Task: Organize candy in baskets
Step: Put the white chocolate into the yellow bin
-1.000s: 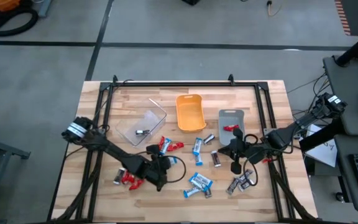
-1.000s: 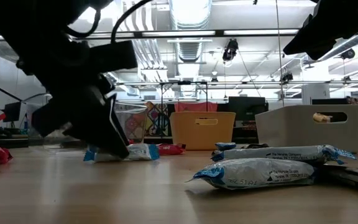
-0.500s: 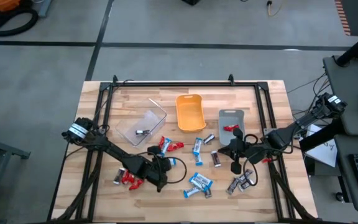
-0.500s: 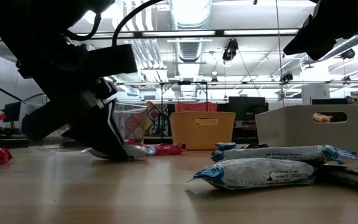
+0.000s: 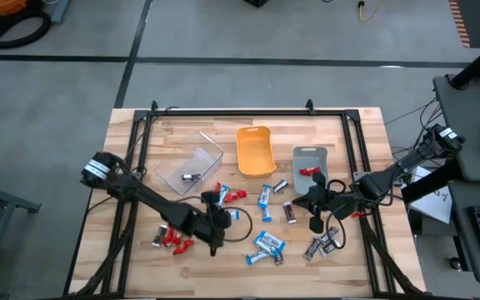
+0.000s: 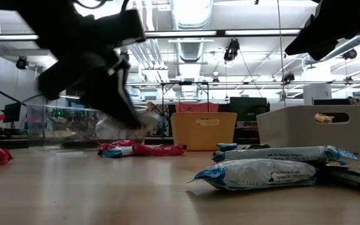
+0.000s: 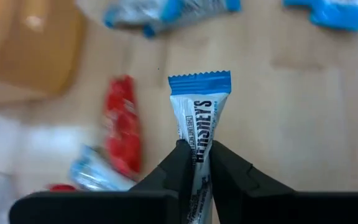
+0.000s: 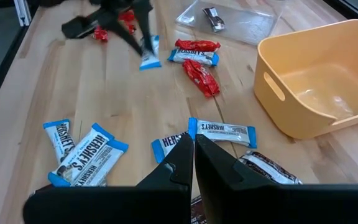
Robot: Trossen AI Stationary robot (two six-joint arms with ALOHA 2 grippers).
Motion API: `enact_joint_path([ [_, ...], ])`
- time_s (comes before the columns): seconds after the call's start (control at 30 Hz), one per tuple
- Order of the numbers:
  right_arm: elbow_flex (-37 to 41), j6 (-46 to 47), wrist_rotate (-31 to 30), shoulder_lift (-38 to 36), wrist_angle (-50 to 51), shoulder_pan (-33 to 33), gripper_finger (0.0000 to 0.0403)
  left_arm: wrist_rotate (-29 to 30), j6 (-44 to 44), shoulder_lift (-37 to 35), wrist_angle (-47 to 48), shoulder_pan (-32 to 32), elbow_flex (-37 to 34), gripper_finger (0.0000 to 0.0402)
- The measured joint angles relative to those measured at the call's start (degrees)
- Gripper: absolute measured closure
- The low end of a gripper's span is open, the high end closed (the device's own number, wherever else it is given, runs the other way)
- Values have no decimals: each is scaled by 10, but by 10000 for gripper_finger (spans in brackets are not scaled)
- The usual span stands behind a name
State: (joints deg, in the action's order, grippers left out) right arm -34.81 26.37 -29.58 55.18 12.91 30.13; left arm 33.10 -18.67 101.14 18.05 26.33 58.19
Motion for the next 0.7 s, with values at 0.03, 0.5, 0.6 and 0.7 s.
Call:
enact_joint_path([
  [0.03,0,0,0,0,0,0,394,6,11,-11,-2,-5,0,367],
  [0.5,0,0,0,0,0,0,394,23,157,-75,-158,-154,1,366],
  [0.6,0,0,0,0,0,0,394,23,165,-75,-194,-185,1,366],
  [0.7,0,0,0,0,1,0,394,23,171,-75,-211,-207,1,366],
])
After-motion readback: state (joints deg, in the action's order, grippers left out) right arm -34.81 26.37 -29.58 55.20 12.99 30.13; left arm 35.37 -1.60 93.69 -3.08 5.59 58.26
